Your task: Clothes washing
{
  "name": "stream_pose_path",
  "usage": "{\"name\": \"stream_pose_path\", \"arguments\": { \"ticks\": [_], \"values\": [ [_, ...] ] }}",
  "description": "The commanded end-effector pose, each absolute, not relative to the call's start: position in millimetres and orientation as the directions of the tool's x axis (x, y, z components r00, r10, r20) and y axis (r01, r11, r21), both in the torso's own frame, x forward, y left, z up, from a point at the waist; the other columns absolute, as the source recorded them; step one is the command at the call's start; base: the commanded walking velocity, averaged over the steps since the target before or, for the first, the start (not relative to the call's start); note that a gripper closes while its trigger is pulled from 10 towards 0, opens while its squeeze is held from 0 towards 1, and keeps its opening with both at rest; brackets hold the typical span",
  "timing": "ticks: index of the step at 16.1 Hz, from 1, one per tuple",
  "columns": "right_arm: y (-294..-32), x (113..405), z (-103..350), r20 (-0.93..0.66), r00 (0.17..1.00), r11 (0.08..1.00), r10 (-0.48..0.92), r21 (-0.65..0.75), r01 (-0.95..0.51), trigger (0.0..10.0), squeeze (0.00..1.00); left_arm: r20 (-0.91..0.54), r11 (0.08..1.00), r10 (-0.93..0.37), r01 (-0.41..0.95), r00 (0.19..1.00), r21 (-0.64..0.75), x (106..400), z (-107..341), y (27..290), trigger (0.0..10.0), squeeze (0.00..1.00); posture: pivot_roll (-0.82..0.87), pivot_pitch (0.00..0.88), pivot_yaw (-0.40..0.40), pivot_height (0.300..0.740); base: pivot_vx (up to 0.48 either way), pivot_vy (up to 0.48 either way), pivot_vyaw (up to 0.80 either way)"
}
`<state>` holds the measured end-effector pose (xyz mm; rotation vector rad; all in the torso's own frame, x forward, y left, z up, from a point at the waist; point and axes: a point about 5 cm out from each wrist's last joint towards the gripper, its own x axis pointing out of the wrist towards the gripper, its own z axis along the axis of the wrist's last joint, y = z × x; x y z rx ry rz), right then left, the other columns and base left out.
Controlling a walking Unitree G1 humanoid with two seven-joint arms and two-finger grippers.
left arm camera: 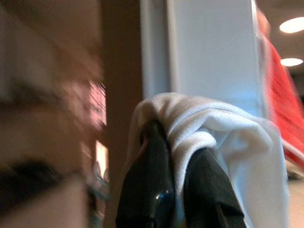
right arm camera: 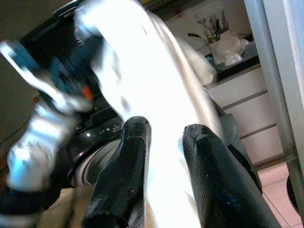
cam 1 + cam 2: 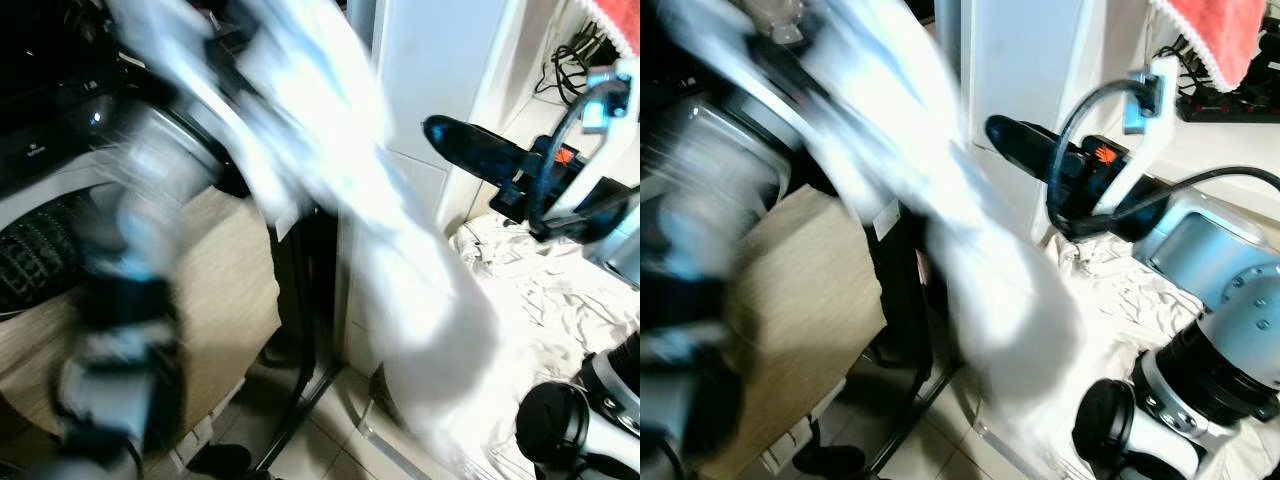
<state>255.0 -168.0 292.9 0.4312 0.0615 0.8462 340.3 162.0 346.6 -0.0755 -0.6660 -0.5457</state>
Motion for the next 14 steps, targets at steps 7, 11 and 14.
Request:
{"name": "stream_pose_path", "arguments": {
  "ticks": [7,11,14],
  "values": [
    [-147.7,246.1,280.1,0.01,0.631,0.606,0.776,0.267,-0.749,10.0,0.0,0.767,0.847,-0.142,-0.324,0.626,0.421,307.0,470.4,282.9,0.0,0.0,-0.1,0.0,0.044,0.74,0.0,0.0,0.0],
    [-120.1,239.6,260.8,-0.082,0.585,0.591,0.807,0.146,-0.794,10.0,0.0,0.165,0.732,-0.166,0.009,0.972,0.682,376.8,344.6,279.5,0.0,0.0,-0.1,0.0,0.037,0.74,0.0,0.0,0.0],
    [-116.4,233.4,245.7,-0.181,0.562,0.582,0.807,0.087,-0.808,10.0,0.0,-0.273,0.745,-0.185,0.316,0.944,0.588,382.0,274.8,280.1,10.0,0.02,-0.11,0.0,0.047,0.74,0.0,0.0,0.0]
  ]
}}
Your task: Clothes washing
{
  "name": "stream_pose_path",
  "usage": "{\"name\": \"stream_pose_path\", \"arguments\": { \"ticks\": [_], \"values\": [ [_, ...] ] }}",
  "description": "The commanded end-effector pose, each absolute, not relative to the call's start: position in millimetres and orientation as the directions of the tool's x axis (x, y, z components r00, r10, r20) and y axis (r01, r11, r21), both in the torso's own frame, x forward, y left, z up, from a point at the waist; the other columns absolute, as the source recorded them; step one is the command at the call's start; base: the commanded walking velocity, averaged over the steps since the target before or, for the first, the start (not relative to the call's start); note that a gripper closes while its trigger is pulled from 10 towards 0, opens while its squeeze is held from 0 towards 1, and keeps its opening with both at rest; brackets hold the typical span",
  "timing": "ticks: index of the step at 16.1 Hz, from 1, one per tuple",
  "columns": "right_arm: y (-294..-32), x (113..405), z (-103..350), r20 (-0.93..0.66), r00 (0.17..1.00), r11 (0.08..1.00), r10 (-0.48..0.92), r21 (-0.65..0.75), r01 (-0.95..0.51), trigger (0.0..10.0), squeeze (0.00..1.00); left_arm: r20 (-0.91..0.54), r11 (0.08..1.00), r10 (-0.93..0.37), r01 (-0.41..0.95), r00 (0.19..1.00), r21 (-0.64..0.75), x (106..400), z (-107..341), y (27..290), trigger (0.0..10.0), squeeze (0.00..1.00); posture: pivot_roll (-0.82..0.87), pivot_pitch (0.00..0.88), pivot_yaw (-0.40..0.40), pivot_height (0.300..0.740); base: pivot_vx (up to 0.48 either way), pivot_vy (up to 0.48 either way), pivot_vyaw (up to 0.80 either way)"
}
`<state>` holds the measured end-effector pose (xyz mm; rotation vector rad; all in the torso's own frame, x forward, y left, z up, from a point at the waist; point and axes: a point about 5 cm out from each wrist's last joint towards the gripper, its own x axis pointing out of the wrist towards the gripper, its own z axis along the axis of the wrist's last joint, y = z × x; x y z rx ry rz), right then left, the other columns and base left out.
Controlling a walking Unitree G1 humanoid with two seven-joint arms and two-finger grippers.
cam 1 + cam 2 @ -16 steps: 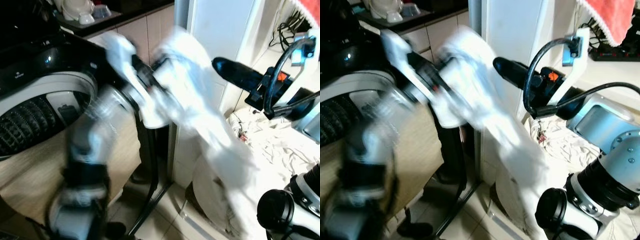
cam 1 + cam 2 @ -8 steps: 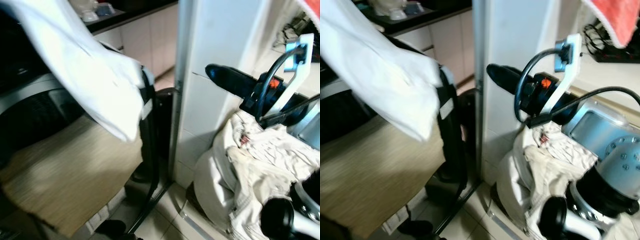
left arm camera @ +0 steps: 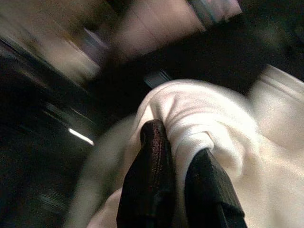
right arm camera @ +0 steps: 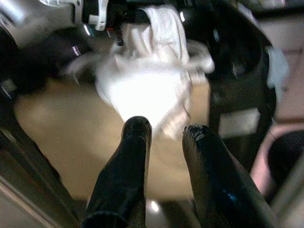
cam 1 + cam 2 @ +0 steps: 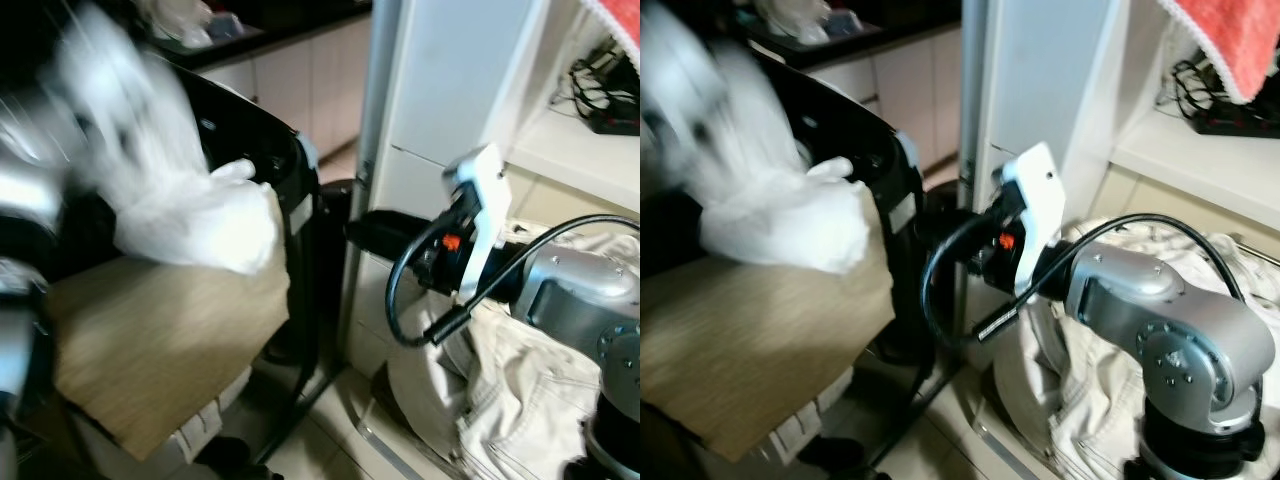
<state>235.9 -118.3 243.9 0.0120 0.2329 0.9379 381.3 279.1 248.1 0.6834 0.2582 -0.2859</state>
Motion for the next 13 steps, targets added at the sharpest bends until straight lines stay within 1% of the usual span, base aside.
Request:
{"name": "stream_pose_path", "arguments": {
  "ticks": [1,3,4,5,7,9,10,11,12,13],
  "values": [
    [-116.4,231.1,241.8,-0.208,0.549,0.574,0.809,0.078,-0.815,10.0,0.0,-0.334,0.76,-0.145,0.321,0.931,0.565,380.3,270.7,286.9,10.0,1.0,-0.11,0.0,0.047,0.74,0.0,0.0,0.0],
    [-116.3,229.4,238.2,-0.229,0.539,0.566,0.81,0.065,-0.822,10.0,0.0,-0.408,0.744,-0.097,0.338,0.908,0.576,376.7,268.1,297.6,10.0,1.0,-0.11,0.0,0.049,0.74,0.0,0.0,0.0],
    [-116.6,230.5,236.6,-0.234,0.544,0.57,0.806,0.059,-0.82,10.0,0.0,-0.38,0.759,-0.062,0.291,0.923,0.582,376.1,277.2,303.9,10.0,1.0,-0.11,0.0,0.046,0.74,0.0,0.0,0.0],
    [-116.8,231.0,236.2,-0.233,0.546,0.572,0.804,0.056,-0.818,10.0,0.0,-0.38,0.759,-0.059,0.288,0.923,0.583,375.9,278.9,304.6,10.0,1.0,-0.11,0.0,0.046,0.74,0.0,0.0,0.0],
    [-121.8,239.4,235.4,-0.231,0.593,0.617,0.772,0.046,-0.785,10.0,0.0,-0.349,0.765,-0.011,0.232,0.937,0.6,374.3,287.8,310.8,10.0,1.0,-0.1,0.0,0.044,0.74,0.0,0.0,0.0],
    [-127.3,247.6,235.7,-0.222,0.645,0.669,0.731,0.046,-0.742,10.0,0.0,-0.326,0.747,0.054,0.178,0.944,0.64,372.4,292.1,319.2,10.0,1.0,-0.1,0.0,0.044,0.74,0.0,0.0,0.0],
    [-128.9,249.6,235.3,-0.22,0.662,0.686,0.716,0.043,-0.727,10.0,0.0,-0.318,0.745,0.061,0.169,0.946,0.645,372.3,292.4,320.2,10.0,1.0,-0.1,0.0,0.045,0.74,0.0,0.0,0.0],
    [-130.4,251.1,234.6,-0.22,0.677,0.7,0.703,0.047,-0.712,10.0,0.0,-0.297,0.764,0.022,0.176,0.955,0.621,373.9,294.0,315.3,10.0,1.0,-0.1,0.0,0.045,0.74,0.0,0.0,0.0],
    [-132.7,252.6,233.8,-0.22,0.695,0.718,0.685,0.045,-0.694,10.0,0.0,-0.268,0.792,-0.054,0.204,0.962,0.575,376.7,296.5,305.0,10.0,1.0,-0.1,0.0,0.045,0.74,0.0,0.0,0.0],
    [-137.4,255.9,231.9,-0.225,0.729,0.753,0.647,0.039,-0.657,10.0,0.0,-0.235,0.826,-0.182,0.278,0.955,0.491,379.4,297.9,288.7,10.0,1.0,-0.1,0.0,0.045,0.74,0.0,0.0,0.0]
  ]
}}
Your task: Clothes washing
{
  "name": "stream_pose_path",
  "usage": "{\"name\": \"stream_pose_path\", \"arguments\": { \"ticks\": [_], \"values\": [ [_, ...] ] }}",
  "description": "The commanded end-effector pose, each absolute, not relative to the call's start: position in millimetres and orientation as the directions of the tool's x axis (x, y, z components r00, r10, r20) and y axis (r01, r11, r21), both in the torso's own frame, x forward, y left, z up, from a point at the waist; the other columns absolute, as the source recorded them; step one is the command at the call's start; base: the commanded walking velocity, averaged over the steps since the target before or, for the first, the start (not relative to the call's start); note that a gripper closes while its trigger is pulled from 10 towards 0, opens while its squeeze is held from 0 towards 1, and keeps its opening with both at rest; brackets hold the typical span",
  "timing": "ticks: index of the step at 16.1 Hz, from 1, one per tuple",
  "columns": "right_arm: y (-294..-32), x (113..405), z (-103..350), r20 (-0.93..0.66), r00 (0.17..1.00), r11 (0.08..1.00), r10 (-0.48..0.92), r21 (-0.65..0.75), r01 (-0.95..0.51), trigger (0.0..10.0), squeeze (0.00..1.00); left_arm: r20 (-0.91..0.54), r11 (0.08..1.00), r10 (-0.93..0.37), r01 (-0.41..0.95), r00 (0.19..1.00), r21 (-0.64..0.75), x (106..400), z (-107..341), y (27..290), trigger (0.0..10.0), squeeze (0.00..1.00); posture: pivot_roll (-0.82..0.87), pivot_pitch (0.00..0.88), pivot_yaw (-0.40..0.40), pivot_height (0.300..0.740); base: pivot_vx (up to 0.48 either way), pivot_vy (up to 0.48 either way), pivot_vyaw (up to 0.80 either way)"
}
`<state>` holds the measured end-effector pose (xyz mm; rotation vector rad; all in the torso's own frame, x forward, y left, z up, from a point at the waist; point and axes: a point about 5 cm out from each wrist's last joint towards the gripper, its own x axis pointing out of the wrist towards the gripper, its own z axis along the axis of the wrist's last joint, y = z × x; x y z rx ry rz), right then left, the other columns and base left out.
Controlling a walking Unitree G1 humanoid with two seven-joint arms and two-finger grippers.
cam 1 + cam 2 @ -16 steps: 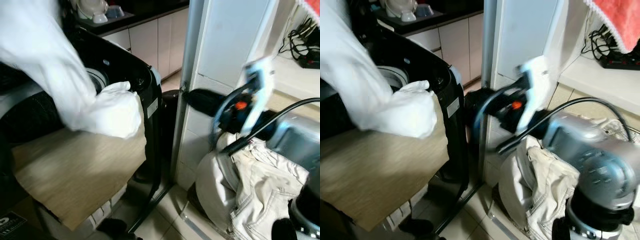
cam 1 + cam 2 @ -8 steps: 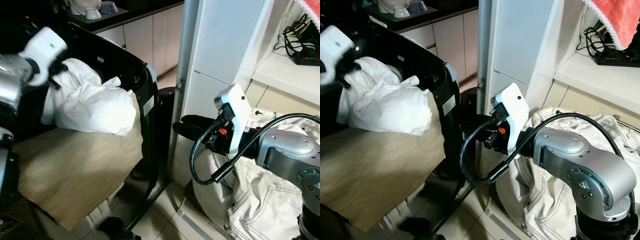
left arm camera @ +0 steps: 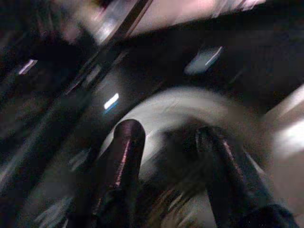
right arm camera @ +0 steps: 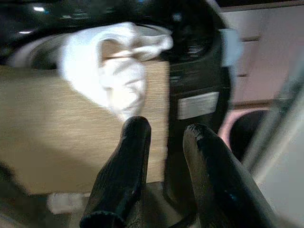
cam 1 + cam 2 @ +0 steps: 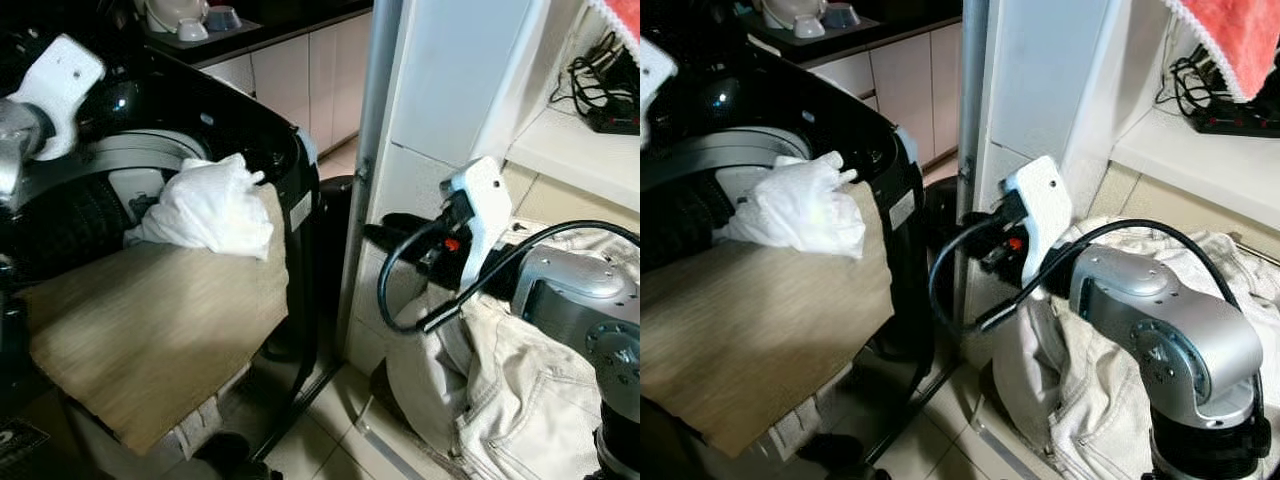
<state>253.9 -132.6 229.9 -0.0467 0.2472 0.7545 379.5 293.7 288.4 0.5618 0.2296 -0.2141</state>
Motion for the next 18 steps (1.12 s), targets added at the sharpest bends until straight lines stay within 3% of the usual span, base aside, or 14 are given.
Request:
{"name": "stream_pose_path", "arguments": {
  "ticks": [1,2,6,8,10,13,15,16,17,18],
  "values": [
    [-141.6,259.2,230.5,-0.229,0.755,0.78,0.615,0.039,-0.624,10.0,0.0,-0.205,0.829,-0.284,0.347,0.937,0.439,380.5,298.8,275.2,10.0,1.0,-0.1,0.0,0.044,0.74,0.0,0.0,0.0],
    [-147.9,264.1,228.5,-0.238,0.786,0.814,0.571,0.04,-0.579,10.0,0.0,-0.196,0.807,-0.43,0.473,0.881,0.354,379.4,295.5,256.3,10.0,0.0,-0.1,0.0,0.045,0.74,0.0,0.0,0.0],
    [-162.1,264.8,222.2,-0.29,0.817,0.85,0.498,-0.02,-0.526,10.0,0.0,-0.311,0.698,-0.568,0.646,0.762,0.308,373.5,269.4,231.7,10.0,0.0,-0.11,0.0,0.058,0.74,0.0,0.0,0.0],
    [-164.7,263.0,221.8,-0.294,0.819,0.855,0.493,-0.011,-0.519,10.0,0.0,-0.45,0.574,-0.652,0.785,0.61,0.231,358.7,250.2,223.3,10.0,0.0,-0.12,0.0,0.067,0.74,0.0,0.0,0.0],
    [-162.6,261.4,221.5,-0.296,0.809,0.846,0.508,-0.005,-0.534,10.0,0.0,-0.498,0.553,-0.648,0.806,0.576,0.211,354.6,242.0,222.8,10.0,0.0,-0.12,0.0,0.068,0.74,0.0,0.0,0.0],
    [-153.2,254.2,222.3,-0.29,0.757,0.789,0.586,-0.006,-0.614,10.0,0.0,-0.565,0.562,-0.565,0.782,0.601,0.269,356.5,231.9,230.6,10.0,0.0,-0.12,0.0,0.07,0.74,0.0,0.0,0.0],
    [-148.1,250.4,224.2,-0.277,0.731,0.758,0.623,-0.016,-0.652,10.0,0.0,-0.575,0.628,-0.356,0.644,0.737,0.437,365.9,234.7,251.4,10.0,0.0,-0.11,0.0,0.076,0.74,0.0,0.0,0.0],
    [-148.0,250.7,224.6,-0.273,0.733,0.76,0.623,-0.014,-0.65,10.0,0.0,-0.558,0.648,-0.323,0.608,0.765,0.459,368.4,237.0,255.2,10.0,0.0,-0.11,0.0,0.076,0.74,0.0,0.0,0.0],
    [-149.1,252.4,225.6,-0.263,0.745,0.77,0.613,-0.014,-0.638,10.0,0.0,-0.481,0.702,-0.184,0.457,0.857,0.546,377.1,248.0,268.4,8.6,0.0,-0.11,0.0,0.076,0.74,0.0,0.0,0.0],
    [-149.5,252.8,225.7,-0.263,0.748,0.772,0.61,-0.016,-0.635,10.0,0.0,-0.465,0.701,-0.149,0.425,0.873,0.573,378.5,250.4,271.5,8.6,0.0,-0.11,0.0,0.076,0.74,0.0,0.0,0.0]
  ]
}}
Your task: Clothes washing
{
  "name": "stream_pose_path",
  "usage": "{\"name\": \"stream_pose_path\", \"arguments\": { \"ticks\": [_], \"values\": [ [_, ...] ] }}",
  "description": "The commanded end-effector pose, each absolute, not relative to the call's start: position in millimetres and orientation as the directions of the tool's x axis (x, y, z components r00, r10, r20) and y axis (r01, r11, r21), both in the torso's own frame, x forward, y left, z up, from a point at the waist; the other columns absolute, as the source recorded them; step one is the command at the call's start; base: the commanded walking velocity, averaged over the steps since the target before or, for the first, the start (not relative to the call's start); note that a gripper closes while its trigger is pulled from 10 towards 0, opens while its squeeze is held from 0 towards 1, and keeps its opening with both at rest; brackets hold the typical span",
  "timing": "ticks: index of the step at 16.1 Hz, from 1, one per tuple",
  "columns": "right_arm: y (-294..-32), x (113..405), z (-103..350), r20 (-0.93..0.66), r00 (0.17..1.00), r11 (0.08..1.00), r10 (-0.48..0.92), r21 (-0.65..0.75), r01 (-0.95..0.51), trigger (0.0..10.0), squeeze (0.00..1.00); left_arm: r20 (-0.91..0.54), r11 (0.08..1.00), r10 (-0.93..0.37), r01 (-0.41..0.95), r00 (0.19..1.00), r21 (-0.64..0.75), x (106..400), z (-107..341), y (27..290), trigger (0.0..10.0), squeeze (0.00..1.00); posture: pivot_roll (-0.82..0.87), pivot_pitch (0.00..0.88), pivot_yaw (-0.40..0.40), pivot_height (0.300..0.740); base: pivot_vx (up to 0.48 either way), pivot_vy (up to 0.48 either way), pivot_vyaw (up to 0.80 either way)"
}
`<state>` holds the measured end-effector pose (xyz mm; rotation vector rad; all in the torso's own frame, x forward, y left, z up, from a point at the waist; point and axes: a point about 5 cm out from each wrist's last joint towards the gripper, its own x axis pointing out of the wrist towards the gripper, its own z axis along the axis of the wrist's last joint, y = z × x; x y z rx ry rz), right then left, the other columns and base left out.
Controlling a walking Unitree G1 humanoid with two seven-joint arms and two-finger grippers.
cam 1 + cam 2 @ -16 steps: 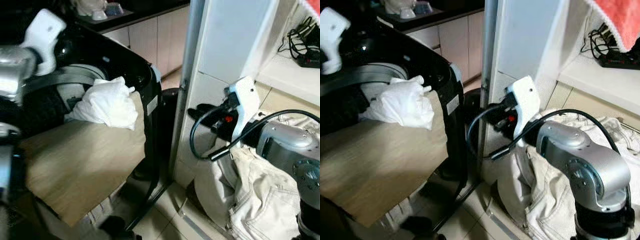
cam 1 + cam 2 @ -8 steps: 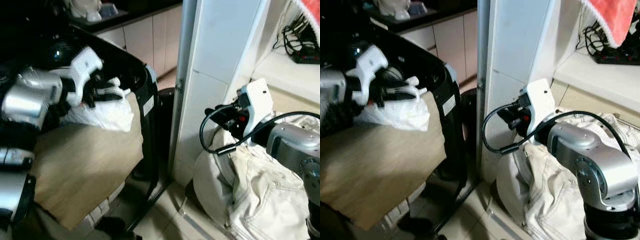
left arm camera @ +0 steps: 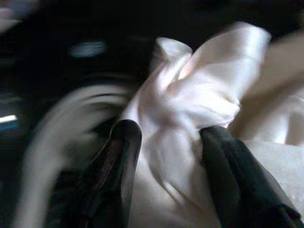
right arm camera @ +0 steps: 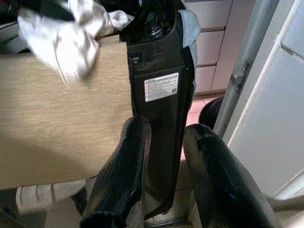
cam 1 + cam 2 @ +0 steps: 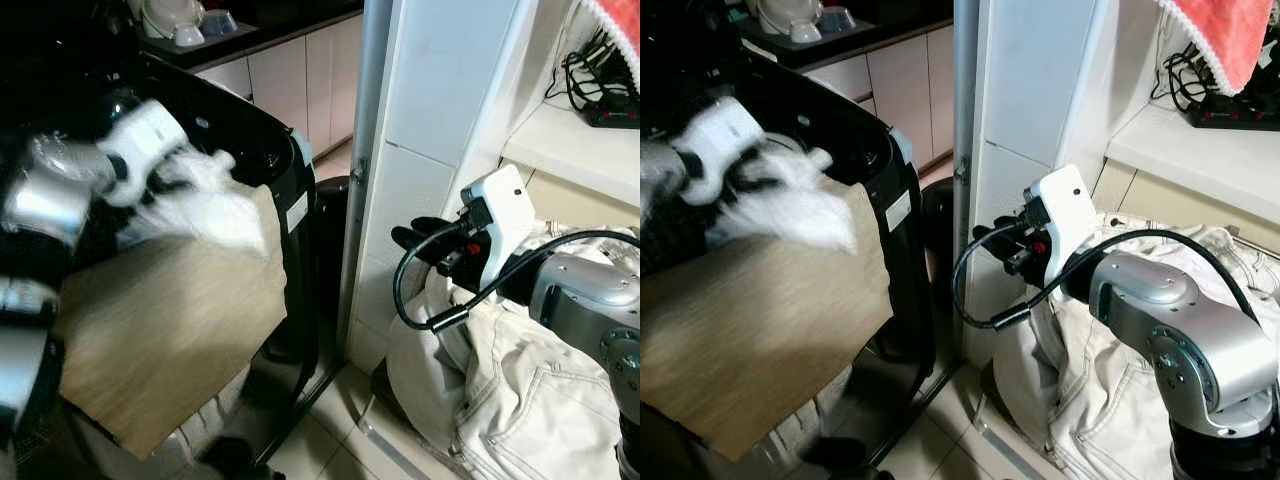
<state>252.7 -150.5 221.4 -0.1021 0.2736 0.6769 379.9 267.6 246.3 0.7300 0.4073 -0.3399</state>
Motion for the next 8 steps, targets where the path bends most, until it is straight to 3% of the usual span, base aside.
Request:
{"name": "stream_pose_path", "arguments": {
  "ticks": [1,2,3,6,8],
  "values": [
    [-150.6,254.1,225.9,-0.261,0.755,0.779,0.602,-0.016,-0.627,10.0,0.0,-0.41,0.691,-0.067,0.339,0.909,0.639,381.7,256.8,279.0,4.8,0.0,-0.11,0.0,0.077,0.74,0.0,0.0,0.0],
    [-151.9,255.3,226.1,-0.258,0.763,0.787,0.593,-0.017,-0.617,10.0,0.0,-0.269,0.66,0.031,0.182,0.963,0.728,386.1,273.1,286.0,10.0,0.0,-0.11,0.0,0.078,0.74,0.0,0.0,0.0],
    [-152.6,255.9,226.2,-0.256,0.769,0.793,0.586,-0.019,-0.61,10.0,0.0,-0.148,0.624,0.08,0.066,0.986,0.778,387.9,287.6,289.0,10.0,0.0,-0.11,0.0,0.079,0.74,0.0,0.0,0.0],
    [-154.9,257.0,225.6,-0.255,0.783,0.806,0.567,-0.025,-0.591,10.0,0.0,-0.034,0.652,0.025,0.009,0.999,0.758,391.4,302.8,281.2,10.0,0.0,-0.11,0.0,0.079,0.74,0.0,0.0,0.0],
    [-165.8,265.7,221.2,-0.262,0.861,0.887,0.435,-0.041,-0.461,10.0,0.0,0.087,0.851,-0.284,0.209,0.955,0.483,394.3,306.8,240.4,10.0,0.0,-0.11,0.0,0.075,0.74,0.0,0.0,0.0]
  ]
}}
